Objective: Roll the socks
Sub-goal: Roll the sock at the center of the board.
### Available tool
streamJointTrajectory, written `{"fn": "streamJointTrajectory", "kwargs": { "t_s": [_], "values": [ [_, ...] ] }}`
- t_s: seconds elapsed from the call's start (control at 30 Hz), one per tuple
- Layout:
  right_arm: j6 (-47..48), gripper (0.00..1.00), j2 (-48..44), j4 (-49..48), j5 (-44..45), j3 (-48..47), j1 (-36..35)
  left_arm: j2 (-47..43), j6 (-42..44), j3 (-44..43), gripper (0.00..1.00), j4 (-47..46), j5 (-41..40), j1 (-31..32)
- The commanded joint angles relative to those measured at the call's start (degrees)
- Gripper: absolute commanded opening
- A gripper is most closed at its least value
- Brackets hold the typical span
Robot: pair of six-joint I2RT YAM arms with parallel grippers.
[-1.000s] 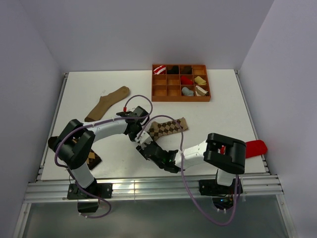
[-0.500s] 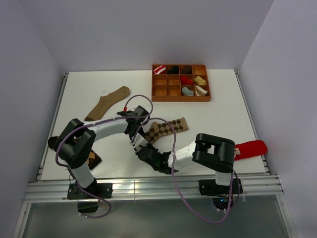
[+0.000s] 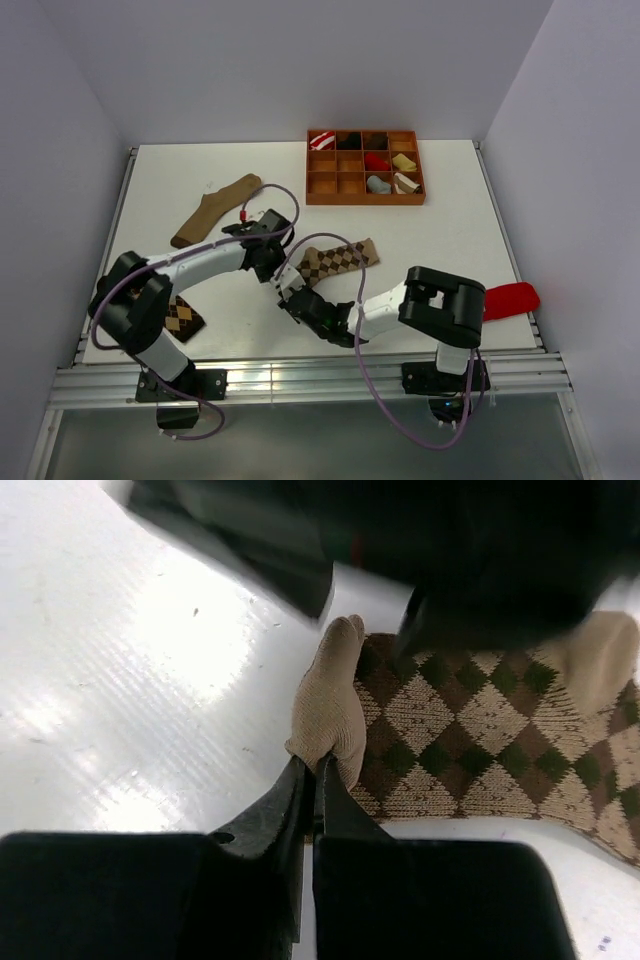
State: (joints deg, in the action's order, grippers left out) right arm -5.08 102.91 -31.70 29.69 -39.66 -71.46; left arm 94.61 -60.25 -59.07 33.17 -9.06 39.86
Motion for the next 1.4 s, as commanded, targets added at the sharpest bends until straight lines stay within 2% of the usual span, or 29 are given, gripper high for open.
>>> {"fn": "streamJointTrajectory", "kwargs": {
  "t_s": [0.0, 0.03, 0.07, 0.13, 0.17, 0.27, 0.4, 0.47, 0.6, 0.73, 0.97, 1.37],
  "values": [
    [-5.45, 0.0, -3.85, -0.9, -9.37, 2.65, 1.93, -7.94, -2.94, 1.58, 0.45, -2.31, -2.89, -2.06],
    [-5.9, 0.0, -4.82, -1.43, -12.52, 3.18, 3.16, -10.64, -3.99, 2.28, 0.51, -3.01, -3.5, -3.02],
    [-7.38, 0.0, -5.18, -1.08, -14.38, 3.27, 3.87, -12.15, -4.61, 3.94, 0.61, -3.72, -4.64, -3.38],
    [-8.89, 0.0, -5.96, -2.3, -17.72, 4.14, 5.53, -16.62, -5.93, 6.15, 0.7, -7.14, -4.92, -4.26],
    [-9.94, 0.0, -6.06, -2.83, -22.7, 4.41, 7.28, -18.04, -6.37, 8.51, 0.77, -8.63, -4.91, -4.35],
    [-14.76, 0.0, -6.76, -5.03, -31.76, 5.73, 12.37, -23.23, -7.25, 14.13, 0.8, -14.61, -4.04, -4.44],
    [-20.04, 0.0, -6.24, -6.87, -42.75, 6.17, 18.54, -28.24, -7.16, 22.14, 0.79, -24.01, -0.53, -4.26],
    [-22.94, 0.0, -5.62, -8.46, -46.11, 6.52, 21.26, -30.09, -6.99, 26.43, 0.75, -29.2, 0.36, -4.0],
    [-28.04, 0.0, -1.77, -10.21, -55.58, 5.91, 25.04, -30.19, -9.53, 29.89, 0.7, -32.64, 0.89, -2.42],
    [-34.45, 0.0, 2.72, -15.74, -62.46, 5.47, 28.92, -26.24, -8.66, 29.63, 0.7, -35.45, 0.54, -0.75],
    [-39.74, 0.0, 6.95, -18.13, -66.34, 5.29, 32.26, -20.87, -9.27, 28.57, 0.7, -36.95, 0.54, 0.48],
    [-43.35, 0.0, 10.11, -19.01, -68.54, 5.73, 34.11, -14.28, -12.35, 29.01, 0.59, -39.06, 0.36, 0.57]
  ]
}}
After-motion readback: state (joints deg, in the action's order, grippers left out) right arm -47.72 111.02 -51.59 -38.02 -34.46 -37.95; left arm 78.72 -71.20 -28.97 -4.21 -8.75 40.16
